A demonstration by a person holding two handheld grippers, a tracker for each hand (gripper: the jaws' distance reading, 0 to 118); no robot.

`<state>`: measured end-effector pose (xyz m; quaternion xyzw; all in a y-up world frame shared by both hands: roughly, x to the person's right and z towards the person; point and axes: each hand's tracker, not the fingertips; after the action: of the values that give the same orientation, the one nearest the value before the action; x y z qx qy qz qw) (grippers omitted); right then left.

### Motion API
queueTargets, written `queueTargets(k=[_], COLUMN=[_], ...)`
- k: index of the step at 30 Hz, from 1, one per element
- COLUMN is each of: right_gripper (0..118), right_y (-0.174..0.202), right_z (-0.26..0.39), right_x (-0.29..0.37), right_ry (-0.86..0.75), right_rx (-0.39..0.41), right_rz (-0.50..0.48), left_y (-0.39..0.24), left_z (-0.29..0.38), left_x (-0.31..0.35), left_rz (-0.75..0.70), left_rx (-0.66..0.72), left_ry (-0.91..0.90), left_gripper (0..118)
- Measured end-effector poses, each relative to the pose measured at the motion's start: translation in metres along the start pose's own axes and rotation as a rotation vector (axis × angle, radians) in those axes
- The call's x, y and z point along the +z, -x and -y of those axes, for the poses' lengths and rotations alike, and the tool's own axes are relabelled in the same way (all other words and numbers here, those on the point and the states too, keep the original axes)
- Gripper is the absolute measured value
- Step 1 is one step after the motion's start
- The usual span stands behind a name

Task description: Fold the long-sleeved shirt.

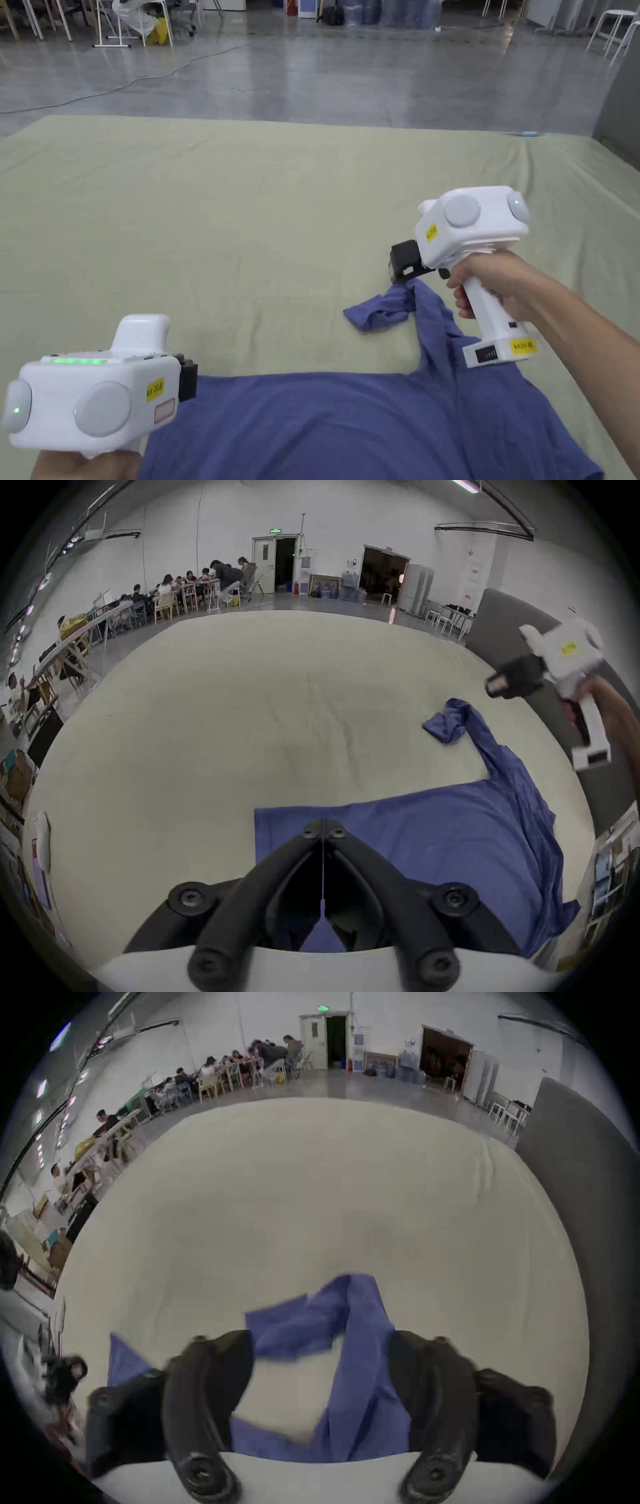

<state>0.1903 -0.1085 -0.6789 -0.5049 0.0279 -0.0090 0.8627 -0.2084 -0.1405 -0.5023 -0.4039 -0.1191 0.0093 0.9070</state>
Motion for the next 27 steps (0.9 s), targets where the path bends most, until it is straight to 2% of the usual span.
queueTargets(k=[4, 6, 7, 9, 10, 11, 12, 13, 14, 16, 17, 21, 27], right_gripper=[82, 82, 80, 56, 54, 48, 18, 9, 9, 9, 9, 9, 9], right_y=[0.003, 0.01, 0.012, 0.012, 0.009, 0.005, 0.004, 0.005, 0.007, 0.009, 0.008, 0.0, 0.0], right_z=[-0.015, -0.01, -0.008, -0.002, -0.001, 0.002, 0.003, 0.0, -0.002, -0.003, -0.003, 0.007, 0.091], right_x=[-0.051, -0.07, -0.081, -0.099, -0.113, -0.115, -0.11, -0.106, -0.102, -0.088, -0.079, -0.008, 0.127], right_ry=[0.097, 0.157, 0.175, 0.191, 0.214, 0.207, 0.17, 0.187, 0.18, 0.135, 0.114, -0.01, -0.17], right_rx=[-0.032, -0.009, 0.006, 0.028, 0.027, 0.005, -0.029, -0.024, -0.018, 0.036, 0.039, -0.002, 0.049], right_rz=[-0.009, -0.014, 0.013, 0.074, 0.119, 0.078, 0.066, 0.049, 0.008, 0.098, 0.105, 0.023, -0.044], left_y=[0.01, 0.013, 0.016, 0.018, 0.018, 0.02, 0.02, 0.02, 0.02, 0.02, 0.019, 0.016, 0.005], left_z=[0.01, 0.013, 0.016, 0.018, 0.018, 0.02, 0.021, 0.021, 0.02, 0.02, 0.02, 0.02, 0.027], left_x=[-0.014, -0.02, -0.022, -0.025, -0.026, -0.025, -0.025, -0.024, -0.023, -0.016, -0.012, 0.011, 0.054], left_rz=[0.008, 0.009, 0.005, 0.001, -0.002, -0.002, 0.0, 0.001, -0.001, 0.003, 0.005, 0.023, 0.032], left_rx=[0.027, 0.038, 0.039, 0.037, 0.038, 0.04, 0.041, 0.044, 0.047, 0.054, 0.054, 0.043, 0.024], left_ry=[0.028, 0.039, 0.044, 0.049, 0.051, 0.052, 0.053, 0.052, 0.05, 0.044, 0.041, 0.016, -0.033], left_gripper=[0, 0, 0, 0, 0, 0, 0, 0, 0, 0, 0, 0, 0])
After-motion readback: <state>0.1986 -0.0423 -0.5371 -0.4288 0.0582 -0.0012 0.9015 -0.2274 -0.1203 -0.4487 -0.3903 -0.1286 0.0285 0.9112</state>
